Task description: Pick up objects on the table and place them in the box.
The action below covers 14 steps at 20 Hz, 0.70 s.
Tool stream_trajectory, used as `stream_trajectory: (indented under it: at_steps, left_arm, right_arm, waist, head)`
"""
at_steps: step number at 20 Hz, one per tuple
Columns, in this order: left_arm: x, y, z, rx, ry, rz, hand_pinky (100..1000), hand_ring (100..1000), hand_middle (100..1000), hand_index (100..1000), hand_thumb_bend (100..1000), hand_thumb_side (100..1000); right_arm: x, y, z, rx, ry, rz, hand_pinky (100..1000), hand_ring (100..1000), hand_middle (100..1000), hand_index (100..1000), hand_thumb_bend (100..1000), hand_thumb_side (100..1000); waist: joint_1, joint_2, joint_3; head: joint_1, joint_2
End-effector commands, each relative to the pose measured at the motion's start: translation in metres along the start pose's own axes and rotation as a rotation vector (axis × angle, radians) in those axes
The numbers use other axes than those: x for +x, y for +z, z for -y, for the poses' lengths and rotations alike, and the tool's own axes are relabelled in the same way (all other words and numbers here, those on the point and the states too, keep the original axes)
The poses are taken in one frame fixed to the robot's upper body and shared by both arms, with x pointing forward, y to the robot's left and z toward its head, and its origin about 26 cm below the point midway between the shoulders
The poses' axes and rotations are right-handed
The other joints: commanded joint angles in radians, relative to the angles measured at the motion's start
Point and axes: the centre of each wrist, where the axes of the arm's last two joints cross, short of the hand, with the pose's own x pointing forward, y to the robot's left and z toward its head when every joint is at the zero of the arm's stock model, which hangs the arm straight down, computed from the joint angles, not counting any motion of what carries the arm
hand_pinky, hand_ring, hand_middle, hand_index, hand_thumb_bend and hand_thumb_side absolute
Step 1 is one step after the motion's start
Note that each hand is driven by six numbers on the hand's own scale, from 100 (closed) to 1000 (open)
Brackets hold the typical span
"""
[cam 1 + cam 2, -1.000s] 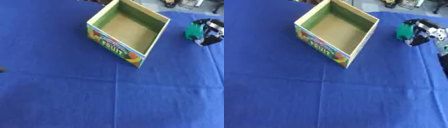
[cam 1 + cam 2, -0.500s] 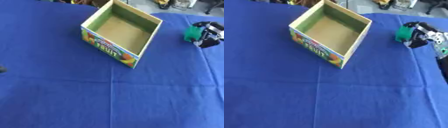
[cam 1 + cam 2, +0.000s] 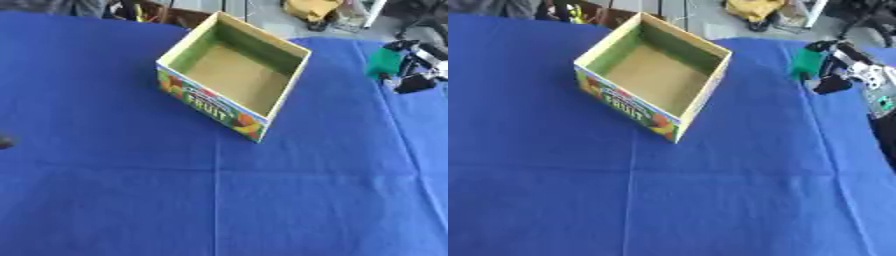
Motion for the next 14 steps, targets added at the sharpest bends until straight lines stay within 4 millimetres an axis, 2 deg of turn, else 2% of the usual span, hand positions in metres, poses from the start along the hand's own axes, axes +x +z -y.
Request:
stream_trajectory:
  at_steps: [1, 7, 14]
  left_arm:
    - [0.005, -0.001, -0.001, -0.007, -0.006, 0.009, 866, 704, 577, 682, 432, 1000]
    - [0.002, 0.002, 0.001, -0.004, 0.006, -0.003, 865, 705, 578, 682, 439, 1000]
    - [-0.001, 0.002, 0.004, -0.010, 0.021, -0.008, 864, 706, 578, 683, 440, 1000]
  right_arm:
    - [0.011, -0.004, 0.029, -0.055, 0.025, 0.055, 482, 509, 219, 531, 100, 100]
    - [0.040, -0.018, 0.044, -0.081, 0.027, 0.173, 487, 512, 220, 524, 100, 100]
    - [0.117, -0.046, 0.052, -0.070, 0.029, 0.438, 491, 513, 221, 526, 100, 100]
  waist:
    - [0.001, -0.027, -0.004]
    - [-0.007, -0.060, -0.004]
    - [-0.009, -0.084, 0.012]
  head:
    - [-0.002, 0.007]
    - [-0.008, 0.016]
    - [-0.018, 0.022]
